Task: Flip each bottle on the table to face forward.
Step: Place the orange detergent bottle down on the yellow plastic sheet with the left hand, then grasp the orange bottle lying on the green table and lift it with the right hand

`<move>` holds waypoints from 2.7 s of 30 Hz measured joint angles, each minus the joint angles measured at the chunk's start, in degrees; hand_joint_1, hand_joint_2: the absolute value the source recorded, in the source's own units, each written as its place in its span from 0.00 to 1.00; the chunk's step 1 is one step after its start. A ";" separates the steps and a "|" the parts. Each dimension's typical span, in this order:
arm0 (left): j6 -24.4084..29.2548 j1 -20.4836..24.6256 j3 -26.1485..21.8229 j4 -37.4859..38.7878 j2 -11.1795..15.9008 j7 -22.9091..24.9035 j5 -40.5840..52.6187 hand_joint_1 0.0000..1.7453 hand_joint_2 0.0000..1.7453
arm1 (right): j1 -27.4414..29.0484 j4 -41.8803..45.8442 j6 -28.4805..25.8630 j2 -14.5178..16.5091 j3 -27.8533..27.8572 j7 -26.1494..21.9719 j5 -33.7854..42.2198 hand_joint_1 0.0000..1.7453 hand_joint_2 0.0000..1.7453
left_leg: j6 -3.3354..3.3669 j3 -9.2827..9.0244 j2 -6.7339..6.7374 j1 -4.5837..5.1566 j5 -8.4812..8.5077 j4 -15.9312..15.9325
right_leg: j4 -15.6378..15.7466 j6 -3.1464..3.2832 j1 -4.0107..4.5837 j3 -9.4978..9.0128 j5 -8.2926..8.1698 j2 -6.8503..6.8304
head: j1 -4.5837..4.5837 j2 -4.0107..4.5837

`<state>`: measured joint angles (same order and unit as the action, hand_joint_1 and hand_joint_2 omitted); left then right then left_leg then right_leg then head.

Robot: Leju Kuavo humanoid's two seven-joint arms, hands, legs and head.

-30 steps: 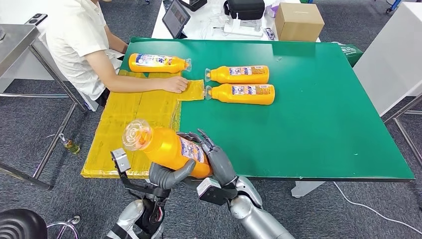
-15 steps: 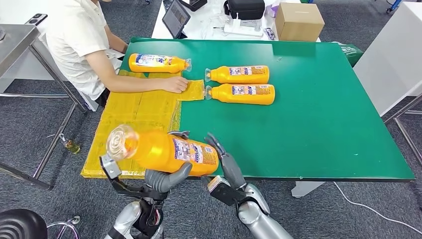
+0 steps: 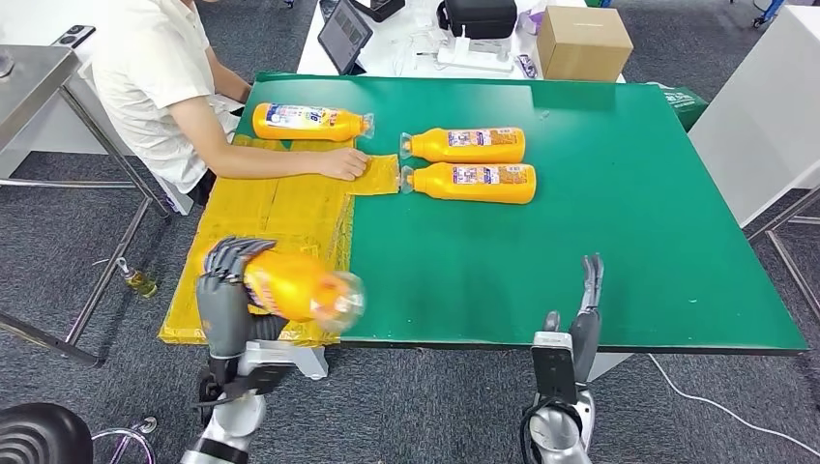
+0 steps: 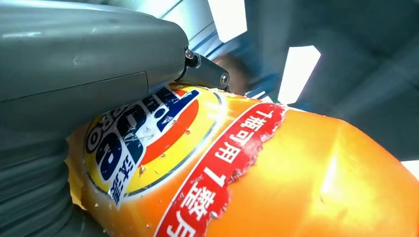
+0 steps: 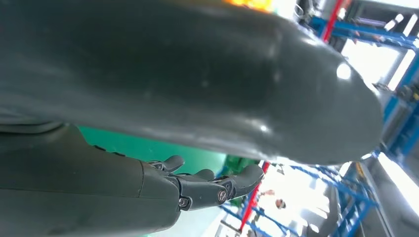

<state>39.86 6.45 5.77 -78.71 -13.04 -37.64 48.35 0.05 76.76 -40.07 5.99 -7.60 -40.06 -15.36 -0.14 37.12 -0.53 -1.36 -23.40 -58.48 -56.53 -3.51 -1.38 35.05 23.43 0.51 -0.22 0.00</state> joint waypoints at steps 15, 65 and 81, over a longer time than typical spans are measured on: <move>-5.05 18.34 -14.67 32.01 2.32 31.15 27.72 0.99 1.00 | -1.88 0.74 -0.01 1.96 0.88 0.00 2.86 0.00 0.00 | 0.04 -0.02 -0.04 -0.01 0.11 0.00 | -0.03 0.00 0.01 -0.06 -0.04 -0.05 | 0.02 0.00; -19.18 10.69 8.78 13.12 2.39 8.28 -31.69 0.00 1.00 | -7.11 -13.63 -0.02 -1.71 -0.33 1.26 -24.17 0.00 1.00 | -0.01 -0.05 -0.37 0.02 0.13 0.00 | -0.02 0.01 -0.01 -0.14 -0.02 -0.42 | 0.06 0.00; -12.90 10.51 27.91 12.83 1.45 7.92 -29.41 0.00 1.00 | -27.54 -43.11 -0.10 -9.98 4.44 13.21 -53.32 0.00 1.00 | 0.12 0.03 -0.52 0.10 0.23 -0.04 | -0.03 -0.12 -0.10 -0.15 -0.08 -0.48 | 0.06 0.00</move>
<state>26.96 16.96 33.68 -65.88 -11.58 -29.72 18.94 -27.49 33.65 -40.17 -3.99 -3.16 -26.86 -68.68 -0.02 37.15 -1.05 -1.25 -23.16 -58.51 -56.56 -3.63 -1.48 34.90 23.35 0.04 -0.16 0.00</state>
